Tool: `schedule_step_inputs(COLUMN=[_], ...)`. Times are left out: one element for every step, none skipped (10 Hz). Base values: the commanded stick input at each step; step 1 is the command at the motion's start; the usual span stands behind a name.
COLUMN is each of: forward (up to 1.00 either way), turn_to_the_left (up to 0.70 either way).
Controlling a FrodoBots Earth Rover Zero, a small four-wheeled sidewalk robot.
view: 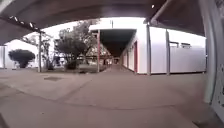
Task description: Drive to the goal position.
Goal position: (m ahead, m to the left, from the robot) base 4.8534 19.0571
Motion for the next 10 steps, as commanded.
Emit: schedule_step_inputs(forward=[0.85, 0.85, 0.85, 0.85, 0.85, 0.85, 0.85, 0.85, 0.85, 0.85], turn_to_the_left=[0.34, 0.29, 0.12, 0.00, 0.00, 0.00, 0.00, 0.00, 0.00, 0.00])
